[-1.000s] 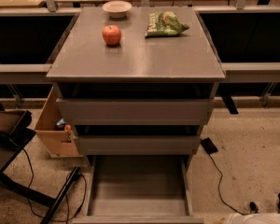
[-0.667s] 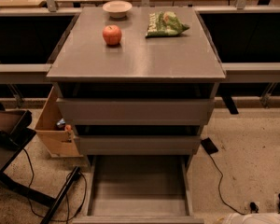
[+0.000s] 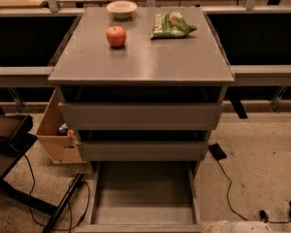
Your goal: Close bottom drawer
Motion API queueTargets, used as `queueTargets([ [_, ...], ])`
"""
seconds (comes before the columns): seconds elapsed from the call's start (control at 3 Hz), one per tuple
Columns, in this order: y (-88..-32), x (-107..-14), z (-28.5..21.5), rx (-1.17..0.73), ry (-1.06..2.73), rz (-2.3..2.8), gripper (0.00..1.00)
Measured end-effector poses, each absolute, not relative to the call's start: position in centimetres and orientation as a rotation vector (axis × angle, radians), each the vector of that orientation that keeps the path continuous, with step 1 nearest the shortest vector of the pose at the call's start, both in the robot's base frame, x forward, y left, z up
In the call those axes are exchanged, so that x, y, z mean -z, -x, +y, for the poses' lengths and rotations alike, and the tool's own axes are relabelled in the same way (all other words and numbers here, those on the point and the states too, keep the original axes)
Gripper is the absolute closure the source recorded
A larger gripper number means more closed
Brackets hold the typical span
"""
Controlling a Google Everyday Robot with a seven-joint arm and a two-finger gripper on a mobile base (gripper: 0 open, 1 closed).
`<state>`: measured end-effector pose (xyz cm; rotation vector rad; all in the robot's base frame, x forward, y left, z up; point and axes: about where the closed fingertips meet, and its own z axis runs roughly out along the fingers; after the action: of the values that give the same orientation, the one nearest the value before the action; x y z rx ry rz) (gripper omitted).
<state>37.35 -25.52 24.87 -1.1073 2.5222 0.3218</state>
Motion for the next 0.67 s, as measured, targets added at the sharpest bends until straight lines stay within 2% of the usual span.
queueTargets([
  [0.33, -38.63, -19.66, -23.18, -0.418, 1.084, 2.463, 1.0],
  [0.67, -38.55, -19.86, -23.15, -0.42, 1.084, 2.463, 1.0],
])
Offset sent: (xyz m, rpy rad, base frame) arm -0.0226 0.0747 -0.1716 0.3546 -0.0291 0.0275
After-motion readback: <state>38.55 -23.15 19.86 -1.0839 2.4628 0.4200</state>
